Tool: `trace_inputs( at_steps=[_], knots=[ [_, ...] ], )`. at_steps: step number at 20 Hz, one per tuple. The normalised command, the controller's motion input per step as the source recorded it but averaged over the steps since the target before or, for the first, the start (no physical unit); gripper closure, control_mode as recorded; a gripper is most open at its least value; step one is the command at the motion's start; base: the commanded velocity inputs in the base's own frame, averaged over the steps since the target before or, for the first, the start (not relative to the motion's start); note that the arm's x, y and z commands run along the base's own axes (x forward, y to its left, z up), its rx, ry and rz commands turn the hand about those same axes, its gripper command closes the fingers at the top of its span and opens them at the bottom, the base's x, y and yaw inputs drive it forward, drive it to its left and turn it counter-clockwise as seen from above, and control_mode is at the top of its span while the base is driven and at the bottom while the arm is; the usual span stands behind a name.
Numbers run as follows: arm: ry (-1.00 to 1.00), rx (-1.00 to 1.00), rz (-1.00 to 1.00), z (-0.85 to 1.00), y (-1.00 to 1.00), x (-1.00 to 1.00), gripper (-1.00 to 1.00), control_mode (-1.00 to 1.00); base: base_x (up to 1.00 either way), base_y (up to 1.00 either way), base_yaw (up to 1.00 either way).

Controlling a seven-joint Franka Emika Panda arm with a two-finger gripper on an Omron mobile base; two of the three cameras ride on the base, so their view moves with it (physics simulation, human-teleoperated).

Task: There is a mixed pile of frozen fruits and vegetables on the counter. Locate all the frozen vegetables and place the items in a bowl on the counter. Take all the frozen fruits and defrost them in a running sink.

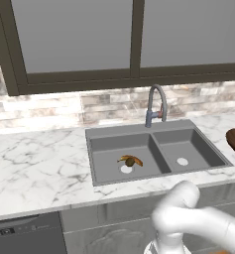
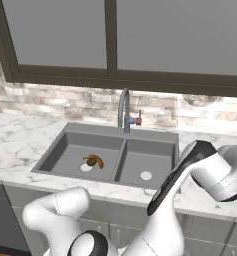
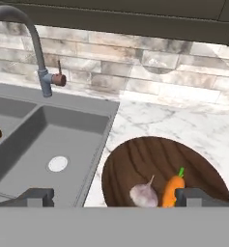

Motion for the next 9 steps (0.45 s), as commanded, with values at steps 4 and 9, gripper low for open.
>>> trace_inputs(
  at_steps=[4,9],
  knots=[
    [-0.12,-0.25,0.08,0.44,1.0,-0.04,-1.0,-1.0,0.0,0.0,0.0],
    [-0.09,-0.28,0.09,0.5,1.0,-0.18,-1.0,-1.0,0.0,0.0,0.0]
  ],
)
